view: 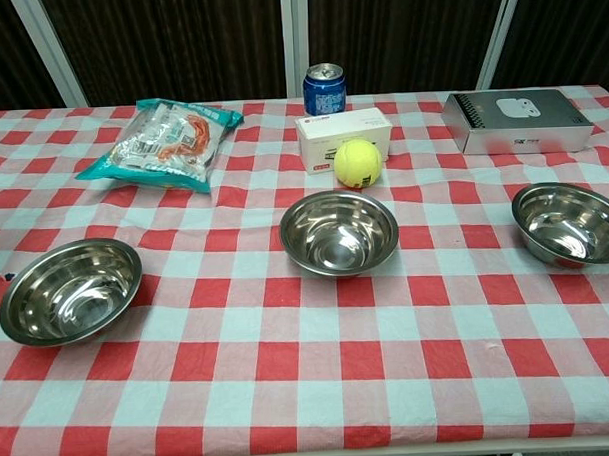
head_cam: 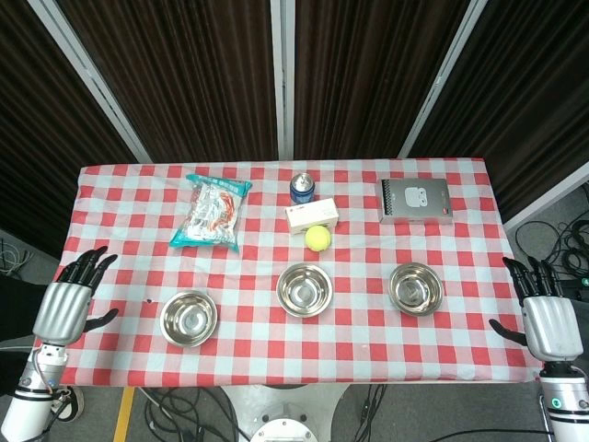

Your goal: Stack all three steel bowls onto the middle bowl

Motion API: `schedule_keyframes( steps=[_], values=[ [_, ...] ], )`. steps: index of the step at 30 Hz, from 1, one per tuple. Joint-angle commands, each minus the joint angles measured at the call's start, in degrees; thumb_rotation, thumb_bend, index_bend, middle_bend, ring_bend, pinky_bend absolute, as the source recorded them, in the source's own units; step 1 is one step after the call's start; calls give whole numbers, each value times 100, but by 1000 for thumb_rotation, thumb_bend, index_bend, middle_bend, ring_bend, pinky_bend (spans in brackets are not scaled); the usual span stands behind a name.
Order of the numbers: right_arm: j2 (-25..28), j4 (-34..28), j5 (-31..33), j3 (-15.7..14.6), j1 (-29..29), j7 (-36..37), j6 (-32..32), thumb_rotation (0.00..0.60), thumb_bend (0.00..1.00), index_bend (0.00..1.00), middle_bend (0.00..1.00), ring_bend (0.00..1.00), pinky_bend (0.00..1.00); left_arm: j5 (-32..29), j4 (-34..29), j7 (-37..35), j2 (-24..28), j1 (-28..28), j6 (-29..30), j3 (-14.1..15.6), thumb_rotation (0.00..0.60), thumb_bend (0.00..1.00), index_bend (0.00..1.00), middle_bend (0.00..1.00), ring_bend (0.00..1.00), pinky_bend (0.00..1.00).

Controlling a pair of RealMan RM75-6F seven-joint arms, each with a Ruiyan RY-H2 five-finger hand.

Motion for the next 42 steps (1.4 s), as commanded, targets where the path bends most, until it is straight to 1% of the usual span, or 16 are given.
schedule_keyframes(
  steps=[1,10,14,17,18,21,22,24,27,31,36,42],
  values=[
    [12,-11,3,7,-1,-4,7,600,18,50,135,0,0,-5,0,0,-6,-3,-8,0,600,84,189,192,147,260],
    [26,-107,-75,-12,32,-55,-17,600,19,51,137,0,0,11,-23,22,20,-28,-15,-20,600,84,189,192,147,260],
    [10,-222,-147,-63,157,-288,-230,600,18,51,143,2,0,34,-56,8,63,-35,12,-34,600,83,190,192,147,260],
    [33,-411,-265,-158,289,-699,-481,600,19,51,167,28,0,52,-67,-25,83,-5,75,-30,600,83,189,192,147,260],
    [22,-470,-290,-189,330,-897,-563,600,19,61,195,57,0,61,-48,-49,78,7,101,-27,600,83,189,192,147,260],
    [-79,-542,-222,-284,415,-1421,-857,600,23,140,261,129,23,51,-7,-94,41,28,120,-18,600,83,189,192,147,260],
    [-112,-561,-161,-310,438,-1562,-964,600,25,165,265,137,33,53,-6,-102,34,35,125,-11,600,83,189,192,147,260],
    [-211,-560,-34,-356,487,-1815,-1171,600,26,183,268,139,36,75,14,-98,22,45,143,2,600,83,189,192,147,260],
    [-405,-406,87,-401,535,-2017,-1352,600,25,192,270,136,36,64,30,-132,27,56,159,-5,600,84,189,192,147,260],
    [-622,-171,182,-407,592,-2039,-1480,600,28,198,270,132,33,64,62,-188,50,72,197,-18,600,83,189,192,147,260],
    [-877,200,199,-333,758,-2087,-1610,600,132,213,274,131,31,39,147,-264,28,86,186,-11,600,83,189,192,147,259],
    [-1113,527,254,-291,1020,-2114,-1948,600,151,225,277,131,19,9,255,-360,8,102,178,-10,600,84,189,192,147,260]
  ],
)
